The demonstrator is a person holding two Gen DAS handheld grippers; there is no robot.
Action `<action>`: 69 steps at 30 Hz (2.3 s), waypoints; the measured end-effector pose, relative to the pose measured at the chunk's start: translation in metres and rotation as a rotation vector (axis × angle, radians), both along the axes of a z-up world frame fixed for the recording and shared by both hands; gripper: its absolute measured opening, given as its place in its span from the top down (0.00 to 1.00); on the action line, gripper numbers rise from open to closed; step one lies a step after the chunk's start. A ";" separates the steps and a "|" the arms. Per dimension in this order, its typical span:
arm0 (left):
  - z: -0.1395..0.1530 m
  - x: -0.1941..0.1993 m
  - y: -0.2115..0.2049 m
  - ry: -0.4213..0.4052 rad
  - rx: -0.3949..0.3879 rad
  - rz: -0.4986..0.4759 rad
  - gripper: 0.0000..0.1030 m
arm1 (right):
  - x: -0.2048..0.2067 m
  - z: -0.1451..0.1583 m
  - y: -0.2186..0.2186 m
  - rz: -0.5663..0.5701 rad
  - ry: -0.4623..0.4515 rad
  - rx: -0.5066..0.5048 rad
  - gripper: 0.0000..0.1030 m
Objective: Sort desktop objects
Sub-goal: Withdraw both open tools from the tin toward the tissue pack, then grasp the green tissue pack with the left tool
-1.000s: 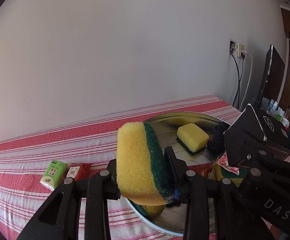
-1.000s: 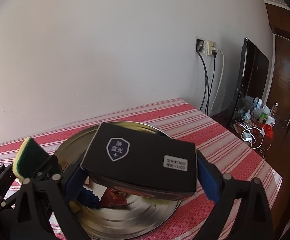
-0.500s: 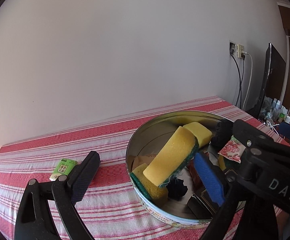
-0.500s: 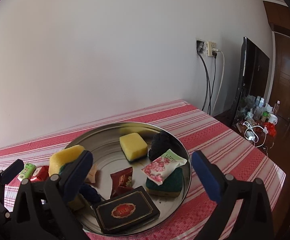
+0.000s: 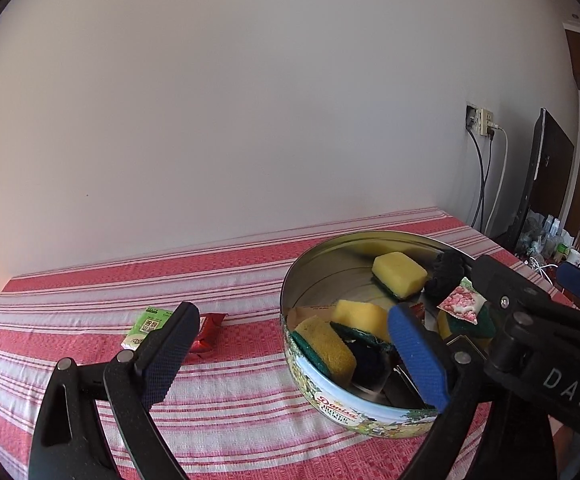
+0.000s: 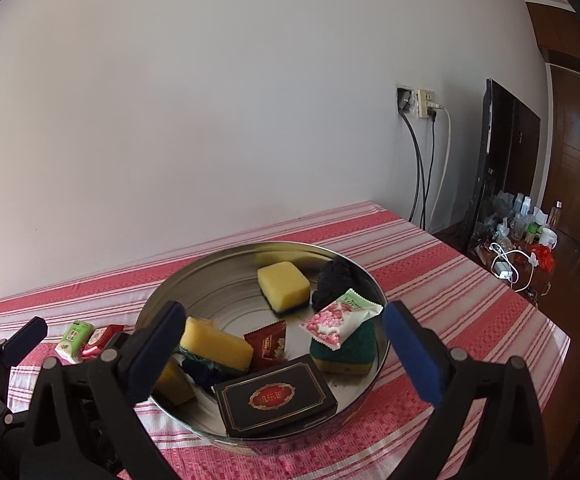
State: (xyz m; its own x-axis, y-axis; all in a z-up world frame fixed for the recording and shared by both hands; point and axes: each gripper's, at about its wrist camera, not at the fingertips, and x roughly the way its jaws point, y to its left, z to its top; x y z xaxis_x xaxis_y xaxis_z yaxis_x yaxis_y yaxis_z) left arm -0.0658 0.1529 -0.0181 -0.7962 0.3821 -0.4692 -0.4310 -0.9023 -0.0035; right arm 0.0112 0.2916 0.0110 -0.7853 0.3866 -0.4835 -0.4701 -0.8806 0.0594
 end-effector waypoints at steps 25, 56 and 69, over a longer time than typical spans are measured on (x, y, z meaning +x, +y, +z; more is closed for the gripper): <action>0.002 0.000 -0.065 0.007 0.037 0.081 0.06 | -0.002 0.003 -0.056 0.072 -0.008 0.049 0.02; -0.060 -0.132 -0.127 -0.166 -0.130 0.206 0.06 | -0.065 -0.040 -0.167 0.371 -0.127 0.091 0.30; -0.090 -0.160 -0.111 -0.256 -0.137 0.140 0.24 | -0.075 -0.042 -0.158 0.341 -0.146 0.075 0.30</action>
